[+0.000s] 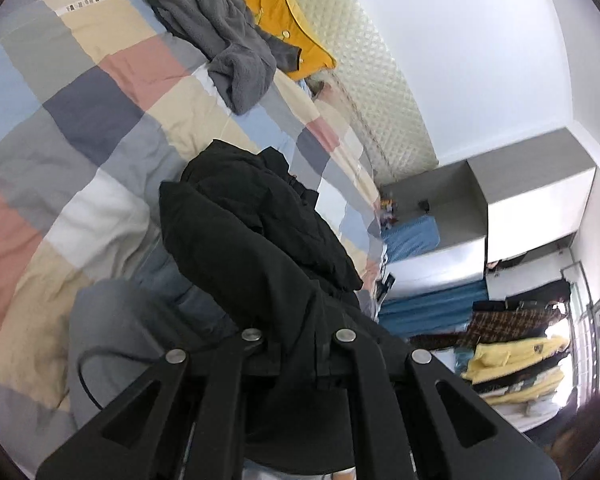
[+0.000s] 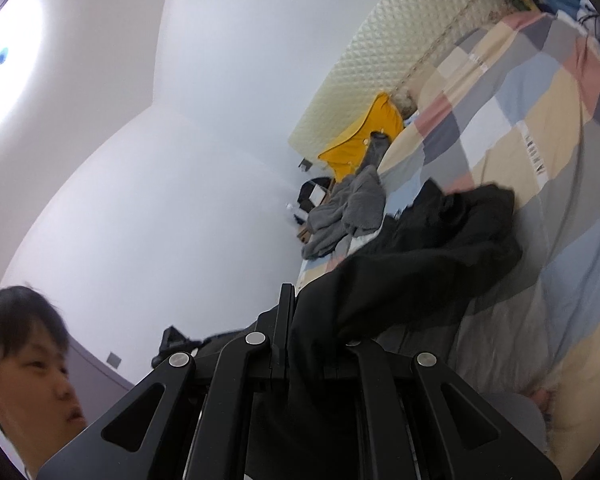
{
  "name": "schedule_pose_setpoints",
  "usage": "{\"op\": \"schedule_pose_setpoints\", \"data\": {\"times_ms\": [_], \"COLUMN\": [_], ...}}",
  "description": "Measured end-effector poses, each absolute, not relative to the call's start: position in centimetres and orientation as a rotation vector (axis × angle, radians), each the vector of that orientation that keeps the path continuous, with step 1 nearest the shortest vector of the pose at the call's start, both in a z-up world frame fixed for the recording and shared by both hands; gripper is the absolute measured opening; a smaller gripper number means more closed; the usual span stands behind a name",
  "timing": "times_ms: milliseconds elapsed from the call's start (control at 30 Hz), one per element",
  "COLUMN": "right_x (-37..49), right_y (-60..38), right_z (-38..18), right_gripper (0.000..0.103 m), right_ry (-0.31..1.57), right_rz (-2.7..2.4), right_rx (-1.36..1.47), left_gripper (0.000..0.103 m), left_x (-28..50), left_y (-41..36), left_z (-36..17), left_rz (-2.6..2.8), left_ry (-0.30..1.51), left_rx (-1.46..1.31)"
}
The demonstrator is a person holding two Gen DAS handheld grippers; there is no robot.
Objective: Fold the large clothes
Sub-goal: 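Fold the held hem over toward the collar with both grippers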
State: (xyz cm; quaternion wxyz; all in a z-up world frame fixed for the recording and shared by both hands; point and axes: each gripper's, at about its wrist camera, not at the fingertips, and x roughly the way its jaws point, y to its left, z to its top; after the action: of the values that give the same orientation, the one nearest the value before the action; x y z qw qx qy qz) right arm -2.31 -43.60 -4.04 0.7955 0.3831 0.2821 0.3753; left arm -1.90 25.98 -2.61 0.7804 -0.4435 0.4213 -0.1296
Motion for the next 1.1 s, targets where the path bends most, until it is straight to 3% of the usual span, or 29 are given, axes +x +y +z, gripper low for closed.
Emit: {"op": "schedule_pose_setpoints", "data": {"times_ms": [333, 867, 1100], "right_x": [4.5, 19.5, 25.0], "right_y": [-43.7, -44.1, -43.7], "right_z": [-4.8, -6.1, -8.1], "right_gripper": [0.006, 0.006, 0.006], "right_ry": [0.663, 0.750, 0.863], "right_rz": [0.731, 0.586, 0.454], "right_rx": [0.855, 1.068, 1.072], "left_gripper": [0.007, 0.008, 0.009], "left_x": [4.1, 13.9, 19.9], "left_y": [26.8, 26.7, 26.9], "left_z": [-4.2, -1.2, -3.7], "left_rz": [-0.271, -0.204, -0.119], "left_ry": [1.000, 0.971, 1.021], "left_rx": [-0.922, -0.886, -0.904]}}
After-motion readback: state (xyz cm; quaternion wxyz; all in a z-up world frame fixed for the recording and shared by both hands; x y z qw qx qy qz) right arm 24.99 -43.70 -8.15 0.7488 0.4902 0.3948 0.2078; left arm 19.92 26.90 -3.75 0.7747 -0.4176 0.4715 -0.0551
